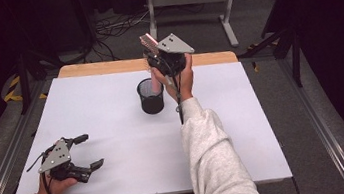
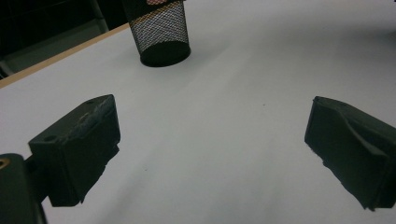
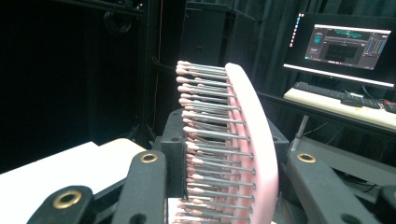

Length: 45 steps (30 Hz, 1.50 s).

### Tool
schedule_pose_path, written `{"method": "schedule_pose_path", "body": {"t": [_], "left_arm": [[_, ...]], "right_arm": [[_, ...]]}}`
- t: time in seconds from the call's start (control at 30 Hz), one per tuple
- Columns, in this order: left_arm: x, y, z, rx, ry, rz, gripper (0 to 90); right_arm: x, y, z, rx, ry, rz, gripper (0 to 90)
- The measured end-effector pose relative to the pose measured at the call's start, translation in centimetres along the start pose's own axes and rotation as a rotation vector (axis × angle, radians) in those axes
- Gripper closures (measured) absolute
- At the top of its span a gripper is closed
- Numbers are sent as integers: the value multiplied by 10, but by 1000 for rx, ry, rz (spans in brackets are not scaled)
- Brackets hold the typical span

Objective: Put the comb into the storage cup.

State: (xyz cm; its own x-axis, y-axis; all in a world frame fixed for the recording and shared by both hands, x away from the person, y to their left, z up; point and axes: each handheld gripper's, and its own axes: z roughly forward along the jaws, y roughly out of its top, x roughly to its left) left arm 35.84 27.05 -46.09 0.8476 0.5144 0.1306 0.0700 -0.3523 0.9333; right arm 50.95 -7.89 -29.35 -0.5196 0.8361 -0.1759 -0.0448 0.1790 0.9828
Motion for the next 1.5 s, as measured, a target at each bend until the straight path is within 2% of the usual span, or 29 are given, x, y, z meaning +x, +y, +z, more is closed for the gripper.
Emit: {"method": "schedule_pose_path", "body": {"t": [0.7, 0.97, 1.27, 1.4, 1.5], "left_arm": [[-1, 0, 1, 2, 2, 2, 46], [-1, 0, 2, 5, -2, 0, 47], [-1, 0, 2, 4, -4, 3, 46], [-1, 0, 2, 6, -5, 0, 47], [-1, 0, 2, 9, -7, 1, 47]], "right_arm": [[8, -42, 6, 66, 5, 31, 638], [9, -54, 7, 77, 22, 79, 638], [3, -59, 2, 60, 24, 133, 636], [-1, -60, 0, 42, 59, 210, 637], [1, -60, 0, 48, 54, 188, 637]]}}
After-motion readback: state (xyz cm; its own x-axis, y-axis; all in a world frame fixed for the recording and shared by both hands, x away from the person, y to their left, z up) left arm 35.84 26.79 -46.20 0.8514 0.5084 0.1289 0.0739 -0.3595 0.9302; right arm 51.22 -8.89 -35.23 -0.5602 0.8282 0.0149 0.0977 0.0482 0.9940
